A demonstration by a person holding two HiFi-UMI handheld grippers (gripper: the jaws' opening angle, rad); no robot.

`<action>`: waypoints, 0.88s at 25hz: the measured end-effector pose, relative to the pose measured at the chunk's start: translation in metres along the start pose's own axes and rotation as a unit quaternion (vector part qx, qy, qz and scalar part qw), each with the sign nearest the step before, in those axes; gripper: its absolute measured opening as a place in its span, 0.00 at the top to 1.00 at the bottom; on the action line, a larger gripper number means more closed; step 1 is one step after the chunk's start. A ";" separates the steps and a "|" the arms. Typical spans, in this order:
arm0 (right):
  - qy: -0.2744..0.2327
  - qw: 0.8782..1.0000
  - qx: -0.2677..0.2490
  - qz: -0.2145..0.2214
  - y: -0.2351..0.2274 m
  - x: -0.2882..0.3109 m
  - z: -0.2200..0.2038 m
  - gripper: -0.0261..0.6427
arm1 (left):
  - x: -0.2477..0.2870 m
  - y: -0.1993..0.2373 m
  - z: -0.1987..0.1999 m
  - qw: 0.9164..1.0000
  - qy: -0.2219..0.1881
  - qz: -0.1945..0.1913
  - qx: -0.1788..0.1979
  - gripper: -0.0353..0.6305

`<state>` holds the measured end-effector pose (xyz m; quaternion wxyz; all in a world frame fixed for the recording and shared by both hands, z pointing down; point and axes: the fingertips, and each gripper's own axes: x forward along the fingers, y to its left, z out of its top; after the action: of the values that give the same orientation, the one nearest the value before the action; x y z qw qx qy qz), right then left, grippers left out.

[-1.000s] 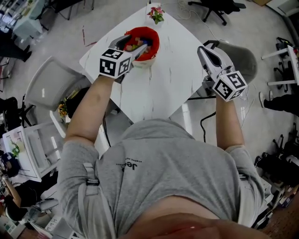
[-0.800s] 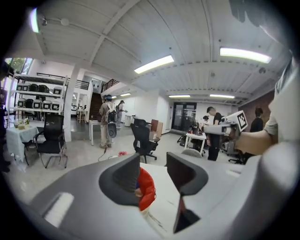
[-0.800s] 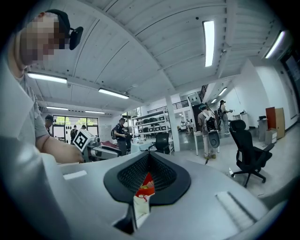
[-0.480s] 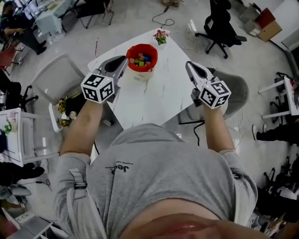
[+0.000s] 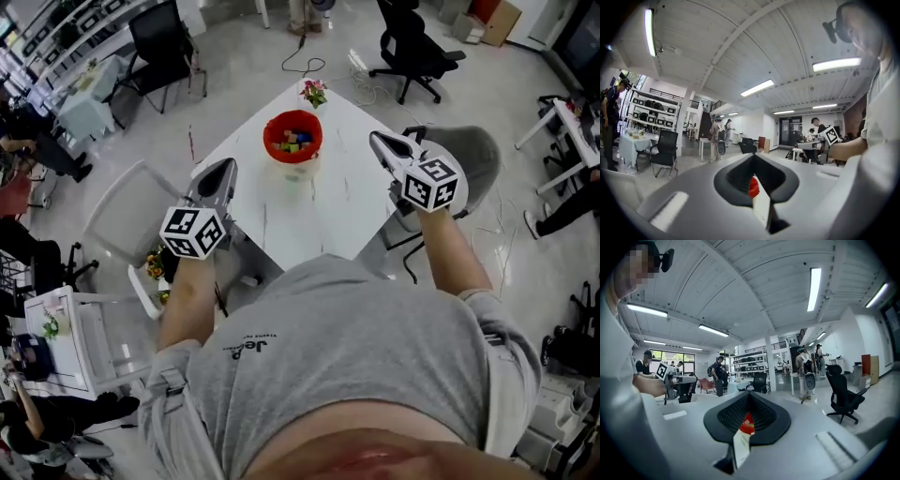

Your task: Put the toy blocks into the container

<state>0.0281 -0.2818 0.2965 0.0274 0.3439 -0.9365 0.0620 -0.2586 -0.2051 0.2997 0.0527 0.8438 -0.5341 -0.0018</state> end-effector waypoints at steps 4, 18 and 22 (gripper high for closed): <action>-0.004 1.000 0.001 -0.016 0.010 -0.006 0.005 0.96 | -0.012 0.007 0.004 1.000 -0.002 -0.004 -0.016 0.86; 0.007 1.000 0.005 -0.017 0.018 -0.018 -0.008 0.96 | -0.018 -0.003 0.005 0.999 -0.017 -0.010 -0.043 0.86; 0.008 1.000 0.006 -0.012 0.017 -0.015 -0.008 0.96 | -0.018 -0.006 0.003 0.999 -0.016 -0.008 -0.042 0.86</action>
<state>0.0287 -0.2579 0.3015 0.0329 0.3546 -0.9318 0.0703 -0.2609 -0.1862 0.2953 0.0793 0.8452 -0.5272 -0.0384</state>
